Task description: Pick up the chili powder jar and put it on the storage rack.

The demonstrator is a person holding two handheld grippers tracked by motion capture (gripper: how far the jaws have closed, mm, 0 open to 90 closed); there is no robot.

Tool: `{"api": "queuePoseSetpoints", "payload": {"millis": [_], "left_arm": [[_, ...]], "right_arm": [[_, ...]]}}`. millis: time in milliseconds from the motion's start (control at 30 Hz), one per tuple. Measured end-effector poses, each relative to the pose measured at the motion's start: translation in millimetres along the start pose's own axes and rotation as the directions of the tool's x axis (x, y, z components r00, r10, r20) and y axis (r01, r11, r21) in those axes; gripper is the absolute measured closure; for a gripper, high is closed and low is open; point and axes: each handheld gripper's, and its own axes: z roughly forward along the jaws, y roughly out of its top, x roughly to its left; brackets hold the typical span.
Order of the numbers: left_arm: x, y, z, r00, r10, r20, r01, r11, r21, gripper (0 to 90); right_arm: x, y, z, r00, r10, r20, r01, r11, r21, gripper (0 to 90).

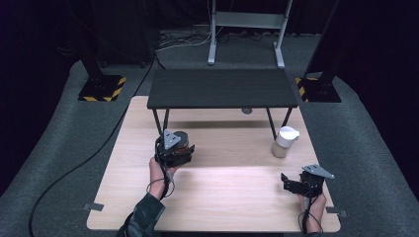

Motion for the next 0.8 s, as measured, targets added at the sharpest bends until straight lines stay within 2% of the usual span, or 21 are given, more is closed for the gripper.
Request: {"api": "queuePoseSetpoints", "payload": {"millis": [233,800], "left_arm": [[0.1,7.6,3.9,0.9998,0.02,0.009,-0.02,0.9998,-0.001,31.3],[2.6,23.4,11.2,0.999,0.03,0.033,-0.03,0.9995,-0.008,31.3]], "right_arm": [[0.5,0.0,0.0,1.0,-0.003,0.001,0.003,1.0,0.0,0.4],[1.0,0.3,0.2,1.0,-0.005,0.002,0.005,1.0,0.002,0.6]]}}
